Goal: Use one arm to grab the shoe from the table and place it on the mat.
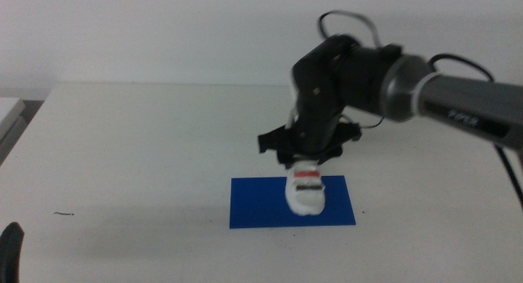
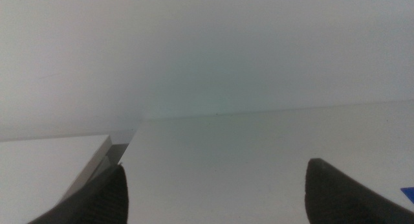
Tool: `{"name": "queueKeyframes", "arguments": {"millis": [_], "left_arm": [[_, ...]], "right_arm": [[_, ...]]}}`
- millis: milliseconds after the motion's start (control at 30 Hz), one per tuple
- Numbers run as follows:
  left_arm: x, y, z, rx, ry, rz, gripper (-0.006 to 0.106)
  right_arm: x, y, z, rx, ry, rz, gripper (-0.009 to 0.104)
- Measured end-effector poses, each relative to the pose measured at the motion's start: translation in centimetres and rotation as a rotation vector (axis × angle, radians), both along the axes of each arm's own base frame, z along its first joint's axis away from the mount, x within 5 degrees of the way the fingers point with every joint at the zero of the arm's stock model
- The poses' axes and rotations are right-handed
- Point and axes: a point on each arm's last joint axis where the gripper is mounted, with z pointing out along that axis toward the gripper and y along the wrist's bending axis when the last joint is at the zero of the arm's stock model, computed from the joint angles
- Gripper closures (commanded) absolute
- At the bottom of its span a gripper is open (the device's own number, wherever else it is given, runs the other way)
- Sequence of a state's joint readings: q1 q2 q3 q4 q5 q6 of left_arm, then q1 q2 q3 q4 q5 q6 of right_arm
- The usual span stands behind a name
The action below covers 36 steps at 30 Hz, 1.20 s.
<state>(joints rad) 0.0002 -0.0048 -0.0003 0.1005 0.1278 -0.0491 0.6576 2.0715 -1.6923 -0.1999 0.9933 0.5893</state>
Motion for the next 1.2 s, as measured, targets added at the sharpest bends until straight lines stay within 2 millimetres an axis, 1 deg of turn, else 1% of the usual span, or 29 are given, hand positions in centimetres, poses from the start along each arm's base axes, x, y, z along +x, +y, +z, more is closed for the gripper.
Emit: {"name": "queueKeyframes", "arguments": {"millis": [67, 167, 467, 533, 633, 733, 767, 867, 900, 933, 1033, 1200], "left_arm": [[0.0, 0.0, 0.0, 0.0, 0.0, 0.0, 0.007], [0.0, 0.0, 0.0, 0.0, 0.0, 0.0, 0.007], [0.0, 0.0, 0.0, 0.0, 0.0, 0.0, 0.007], [0.0, 0.0, 0.0, 0.0, 0.0, 0.0, 0.007], [0.0, 0.0, 0.0, 0.0, 0.0, 0.0, 0.007], [0.0, 0.0, 0.0, 0.0, 0.0, 0.0, 0.007], [0.0, 0.0, 0.0, 0.0, 0.0, 0.0, 0.007], [0.0, 0.0, 0.0, 0.0, 0.0, 0.0, 0.007], [0.0, 0.0, 0.0, 0.0, 0.0, 0.0, 0.007], [0.0, 0.0, 0.0, 0.0, 0.0, 0.0, 0.007], [0.0, 0.0, 0.0, 0.0, 0.0, 0.0, 0.007], [0.0, 0.0, 0.0, 0.0, 0.0, 0.0, 0.007]], "right_arm": [[-0.6, 0.9, -0.3, 0.003, 0.008, -0.017, 0.09], [-1.1, 1.5, -0.4, 0.012, 0.009, -0.034, 0.09], [-1.2, 1.7, -0.4, 0.018, 0.006, -0.047, 0.09], [-1.3, 1.8, -0.4, 0.041, 0.016, -0.094, 0.09], [-1.3, 1.8, -0.4, 0.121, 0.027, -0.329, 0.09], [-1.1, 1.6, -0.2, 0.233, 0.023, -0.699, 0.09], [-1.1, 1.6, -0.1, 0.262, 0.027, -0.8, 0.09], [-1.4, 1.3, -0.2, 0.354, 0.048, -1.177, 0.09], [-1.5, 1.3, -0.2, 0.375, 0.059, -1.271, 0.09], [-1.6, 1.3, -0.2, 0.389, 0.07, -1.333, 0.09], [-1.7, 1.4, -0.3, 0.413, 0.081, -1.411, 0.09], [-1.5, 1.3, -0.3, 0.417, 0.069, -1.412, 0.09]]}}
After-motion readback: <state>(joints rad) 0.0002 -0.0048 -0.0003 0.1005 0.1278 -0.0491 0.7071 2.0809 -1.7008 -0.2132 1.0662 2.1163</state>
